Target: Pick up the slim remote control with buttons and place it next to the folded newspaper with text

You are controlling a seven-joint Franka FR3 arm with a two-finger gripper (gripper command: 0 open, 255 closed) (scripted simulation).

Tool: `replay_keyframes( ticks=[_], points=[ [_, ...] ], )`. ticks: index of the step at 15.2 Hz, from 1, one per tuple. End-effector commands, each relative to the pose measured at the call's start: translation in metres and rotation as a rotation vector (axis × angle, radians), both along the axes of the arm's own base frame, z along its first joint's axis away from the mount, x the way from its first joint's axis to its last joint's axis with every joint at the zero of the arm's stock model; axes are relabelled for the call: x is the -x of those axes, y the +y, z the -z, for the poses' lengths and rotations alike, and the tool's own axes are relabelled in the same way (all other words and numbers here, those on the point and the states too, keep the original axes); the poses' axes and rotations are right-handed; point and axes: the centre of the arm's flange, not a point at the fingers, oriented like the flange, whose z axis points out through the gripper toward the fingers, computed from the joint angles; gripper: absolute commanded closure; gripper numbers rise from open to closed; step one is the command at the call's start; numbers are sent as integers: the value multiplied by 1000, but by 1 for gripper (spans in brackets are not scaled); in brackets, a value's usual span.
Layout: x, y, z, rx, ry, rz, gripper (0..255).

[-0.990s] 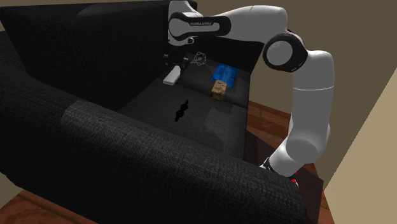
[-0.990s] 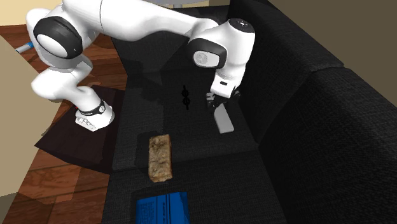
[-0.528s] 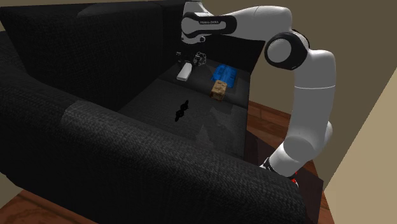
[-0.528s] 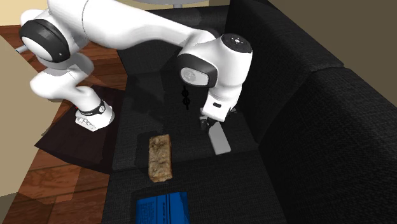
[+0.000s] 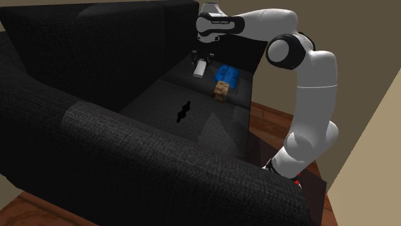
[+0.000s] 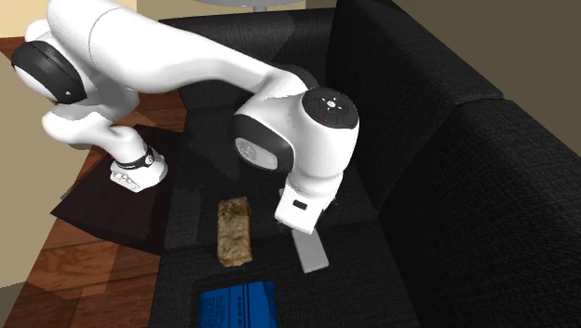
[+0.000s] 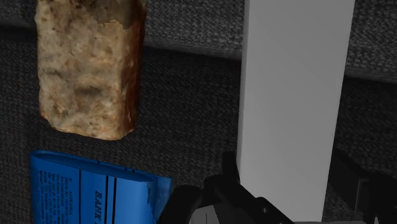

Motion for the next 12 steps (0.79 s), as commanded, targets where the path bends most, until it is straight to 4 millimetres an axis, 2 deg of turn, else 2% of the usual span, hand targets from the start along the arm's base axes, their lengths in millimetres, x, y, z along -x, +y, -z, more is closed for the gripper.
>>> replay_keyframes(
  ticks=[1, 2, 12],
  points=[
    [1, -26, -1, 0, 0, -2, 255],
    [2, -40, -1, 0, 0, -2, 255],
    [2, -40, 52, 0, -1, -2, 255]
  ],
)
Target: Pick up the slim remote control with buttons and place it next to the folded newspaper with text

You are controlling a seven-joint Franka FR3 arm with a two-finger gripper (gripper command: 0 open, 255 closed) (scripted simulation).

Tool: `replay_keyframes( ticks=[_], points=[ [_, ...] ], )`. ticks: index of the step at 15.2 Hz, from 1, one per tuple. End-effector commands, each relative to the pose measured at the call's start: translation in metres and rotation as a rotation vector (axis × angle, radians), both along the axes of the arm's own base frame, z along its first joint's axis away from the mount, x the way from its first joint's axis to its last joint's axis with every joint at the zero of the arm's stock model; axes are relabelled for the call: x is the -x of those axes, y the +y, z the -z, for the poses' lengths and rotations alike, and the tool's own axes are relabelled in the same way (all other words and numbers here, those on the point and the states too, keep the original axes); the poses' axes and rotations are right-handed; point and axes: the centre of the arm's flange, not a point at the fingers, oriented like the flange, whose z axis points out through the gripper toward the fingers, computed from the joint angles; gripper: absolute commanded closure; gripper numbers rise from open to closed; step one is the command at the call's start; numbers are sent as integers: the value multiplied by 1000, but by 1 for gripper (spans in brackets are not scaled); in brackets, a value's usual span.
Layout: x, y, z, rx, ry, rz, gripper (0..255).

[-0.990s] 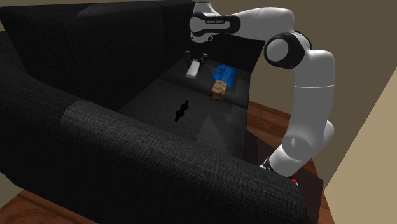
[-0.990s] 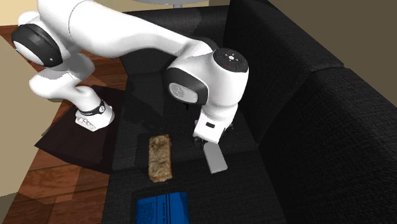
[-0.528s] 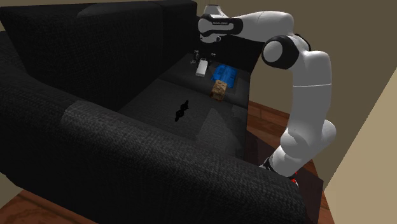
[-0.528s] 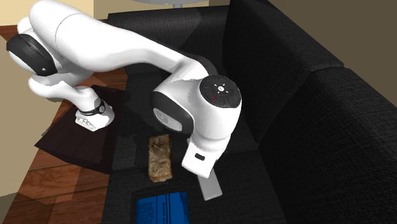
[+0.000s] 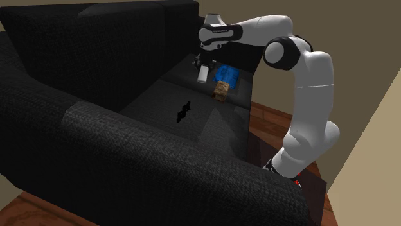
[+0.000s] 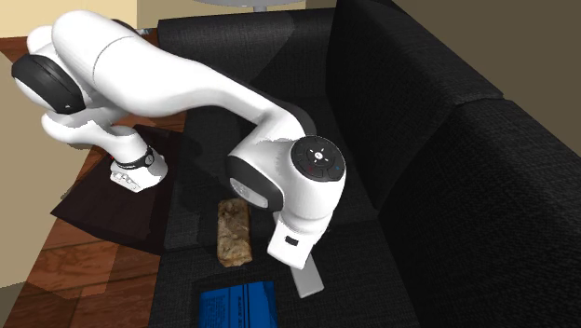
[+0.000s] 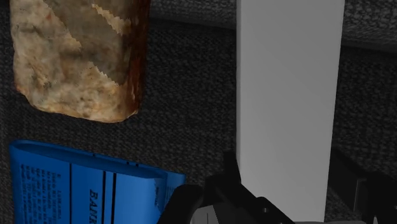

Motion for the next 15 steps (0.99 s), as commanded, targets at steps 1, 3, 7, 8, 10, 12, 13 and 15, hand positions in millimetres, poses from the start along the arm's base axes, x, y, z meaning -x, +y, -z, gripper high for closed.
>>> replay_keyframes(
  ticks=[1, 3, 7, 8, 10, 12, 13, 15],
  points=[
    [-1, 0, 10, 0, -1, 0, 255],
    [-1, 0, 20, 0, -1, 0, 255],
    [-1, 0, 33, 0, -1, 0, 255],
    [-1, 0, 33, 0, -1, 0, 255],
    [-1, 0, 33, 0, -1, 0, 255],
    [-1, 0, 33, 0, -1, 0, 255],
    [-1, 0, 33, 0, -1, 0, 255],
    [-1, 0, 32, 0, -1, 0, 0]
  ],
)
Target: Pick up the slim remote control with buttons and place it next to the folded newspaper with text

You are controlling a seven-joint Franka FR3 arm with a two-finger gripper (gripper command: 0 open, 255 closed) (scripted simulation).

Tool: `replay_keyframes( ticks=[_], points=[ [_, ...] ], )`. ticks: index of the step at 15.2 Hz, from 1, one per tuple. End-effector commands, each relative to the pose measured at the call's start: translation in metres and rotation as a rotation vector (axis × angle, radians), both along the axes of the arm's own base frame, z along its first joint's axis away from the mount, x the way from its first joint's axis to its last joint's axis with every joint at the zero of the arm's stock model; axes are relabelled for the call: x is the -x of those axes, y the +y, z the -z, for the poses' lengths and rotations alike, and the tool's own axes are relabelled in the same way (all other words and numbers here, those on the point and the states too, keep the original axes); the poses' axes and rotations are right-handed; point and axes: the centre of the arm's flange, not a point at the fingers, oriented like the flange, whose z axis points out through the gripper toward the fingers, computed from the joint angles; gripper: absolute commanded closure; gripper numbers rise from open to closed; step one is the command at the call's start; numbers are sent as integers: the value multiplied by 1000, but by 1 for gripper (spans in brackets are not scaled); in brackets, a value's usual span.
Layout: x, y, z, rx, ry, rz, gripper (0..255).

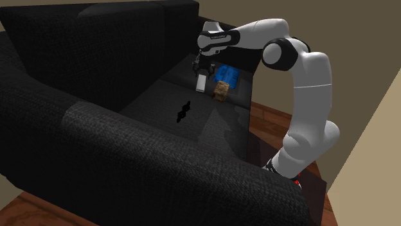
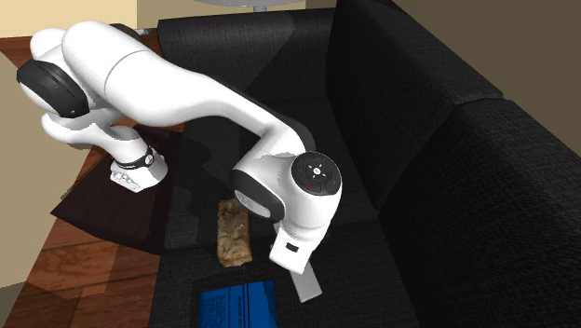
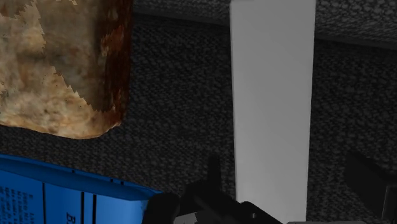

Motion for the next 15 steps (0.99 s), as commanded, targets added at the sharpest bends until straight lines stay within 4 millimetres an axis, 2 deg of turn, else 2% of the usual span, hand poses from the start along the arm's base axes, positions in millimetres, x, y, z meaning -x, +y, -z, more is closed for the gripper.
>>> replay_keyframes(
  ticks=[1, 4, 8, 15],
  points=[
    [0, 0, 0, 0, 0, 0, 0],
    [0, 0, 0, 0, 0, 0, 0],
    [-3, 2, -50, 0, 0, 0, 0],
    [-3, 2, -50, 0, 0, 0, 0]
  ],
)
